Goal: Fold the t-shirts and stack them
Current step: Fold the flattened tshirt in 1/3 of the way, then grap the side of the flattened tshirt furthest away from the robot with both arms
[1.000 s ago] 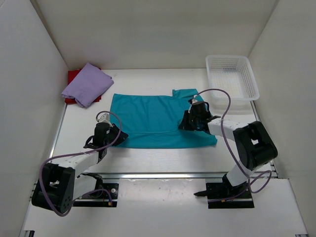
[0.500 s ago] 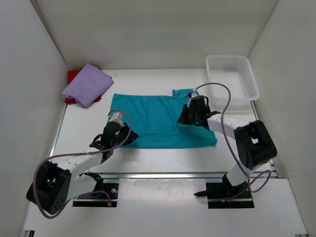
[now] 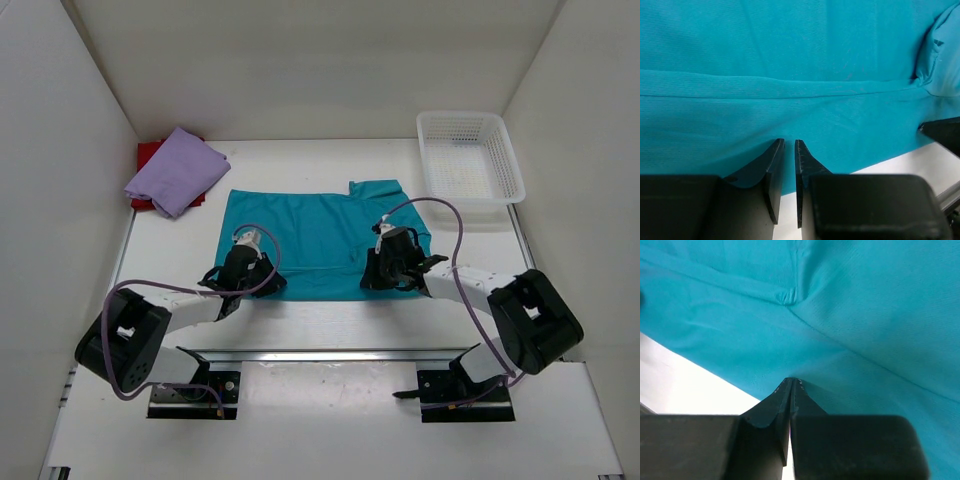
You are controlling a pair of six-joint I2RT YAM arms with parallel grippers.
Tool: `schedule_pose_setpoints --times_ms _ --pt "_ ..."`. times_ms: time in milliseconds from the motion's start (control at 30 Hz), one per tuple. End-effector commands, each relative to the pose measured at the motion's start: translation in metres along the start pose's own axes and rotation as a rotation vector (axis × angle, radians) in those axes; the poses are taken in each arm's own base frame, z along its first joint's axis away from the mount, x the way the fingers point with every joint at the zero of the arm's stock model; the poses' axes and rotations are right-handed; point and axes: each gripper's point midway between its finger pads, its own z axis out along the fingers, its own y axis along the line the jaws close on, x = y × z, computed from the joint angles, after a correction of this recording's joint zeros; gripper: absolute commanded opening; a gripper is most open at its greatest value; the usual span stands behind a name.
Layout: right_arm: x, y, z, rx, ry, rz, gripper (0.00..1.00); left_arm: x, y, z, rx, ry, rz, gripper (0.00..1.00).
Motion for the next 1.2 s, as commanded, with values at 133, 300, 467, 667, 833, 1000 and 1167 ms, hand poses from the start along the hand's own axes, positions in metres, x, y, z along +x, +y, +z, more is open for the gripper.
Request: schedule_pose_setpoints --times_ms 133,300,467,667,833,1000,1167 --pt "0.036 -0.007 0.009 0.030 0.079 -0.054 0.00 0.028 0.035 -0.015 -0.031 0.053 -0.024 0.26" --pt "0.064 0.009 -0.009 -0.027 0.137 -0.052 0.00 0.054 0.049 -0.038 -0.030 0.056 -0.041 0.27" --pt "-0.025 0.035 -0.031 -0.139 -0.040 -0.045 0.14 0.017 0.034 -0.049 0.017 -0.036 -0.063 0.32" --pt "-0.165 -0.002 -0.027 -0.020 -0.250 -0.029 0.04 -0.043 0.005 -0.061 0.089 -0.178 -0.058 0.35" --pt "-0.245 -0.076 0.016 0.180 -0.272 -0.009 0.01 -0.026 -0.004 -0.055 0.146 -0.132 -0.063 0.34" --pt "-0.278 -0.115 0.041 0.267 -0.274 -0.014 0.12 -0.014 -0.002 -0.050 0.151 -0.108 -0.068 0.34" --pt "-0.279 -0.137 0.068 0.317 -0.186 -0.003 0.27 -0.012 -0.003 -0.048 0.152 -0.103 -0.059 0.34"
